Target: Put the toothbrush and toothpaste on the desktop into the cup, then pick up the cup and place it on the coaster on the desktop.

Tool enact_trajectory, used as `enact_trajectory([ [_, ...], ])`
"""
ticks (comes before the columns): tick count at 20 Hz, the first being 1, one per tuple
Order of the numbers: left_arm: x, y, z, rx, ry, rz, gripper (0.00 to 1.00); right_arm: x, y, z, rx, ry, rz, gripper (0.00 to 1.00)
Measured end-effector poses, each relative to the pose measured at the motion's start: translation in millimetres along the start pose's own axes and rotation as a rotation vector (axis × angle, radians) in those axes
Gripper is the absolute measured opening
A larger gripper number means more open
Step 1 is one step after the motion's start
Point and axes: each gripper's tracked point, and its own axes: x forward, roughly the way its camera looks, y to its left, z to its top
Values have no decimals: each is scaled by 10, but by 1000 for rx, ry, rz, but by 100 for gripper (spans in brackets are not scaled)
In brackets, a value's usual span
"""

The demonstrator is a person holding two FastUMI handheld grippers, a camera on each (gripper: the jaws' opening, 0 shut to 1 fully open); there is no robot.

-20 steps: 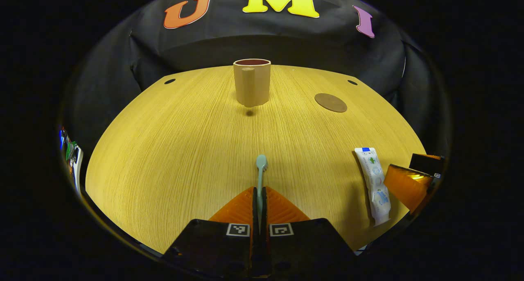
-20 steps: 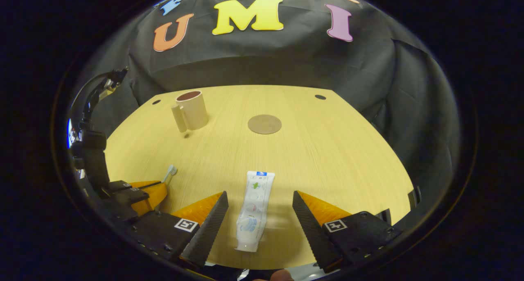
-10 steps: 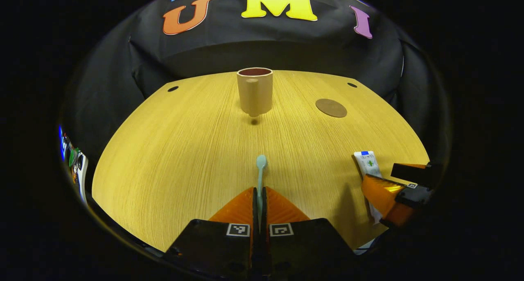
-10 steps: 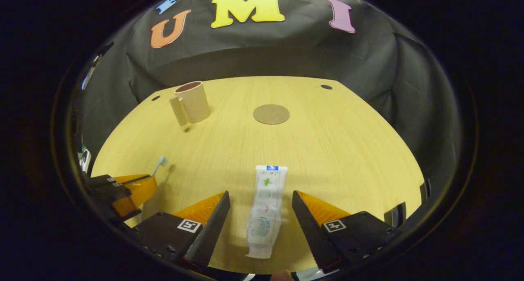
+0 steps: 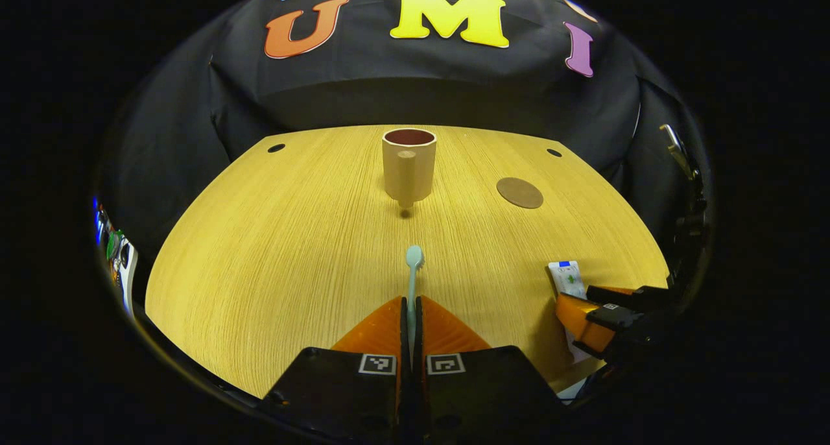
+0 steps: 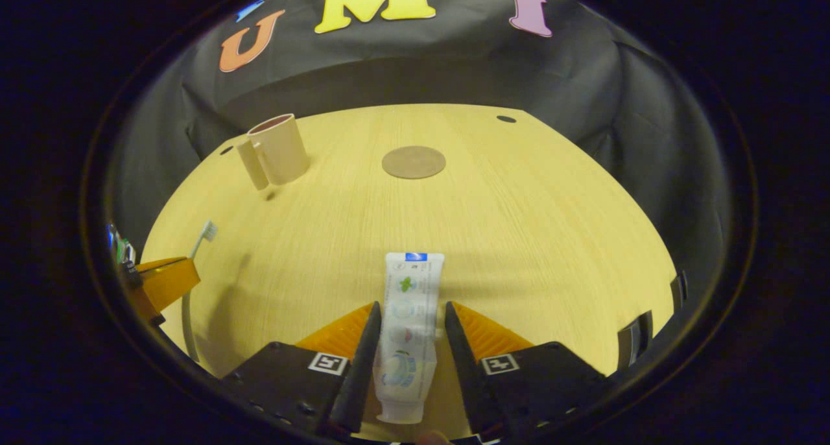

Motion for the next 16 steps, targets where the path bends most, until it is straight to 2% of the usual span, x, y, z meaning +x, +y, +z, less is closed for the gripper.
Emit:
enact_trajectory([
  [1, -2, 12, 14, -6, -4, 1, 0, -10, 14, -31, -2, 5, 8, 59],
  [2, 0, 6, 48, -10, -6, 2, 4, 6, 4, -8, -10, 5, 11, 50],
  [4, -1, 23, 80, -15, -7, 6, 7, -21, -23, 15, -21, 6, 16, 44],
  [5, 8, 26, 87, -19, -7, 7, 3, -24, -18, 2, -19, 10, 16, 44],
  [8, -4, 42, 134, -20, -16, 11, 3, -26, -18, 15, -19, 15, 24, 32],
  [10, -5, 39, 169, -23, -21, 11, 4, -24, -21, 20, -15, 22, 35, 32],
  [11, -20, 45, 191, -24, -24, 12, 0, -12, -22, 31, -7, 26, 36, 32],
  [12, -22, 61, 214, -26, -30, 12, 3, -14, -24, 58, 4, 22, 37, 32],
  [16, -51, 68, 395, -24, -65, 12, 3, -100, -38, 185, 40, -6, 61, 32],
])
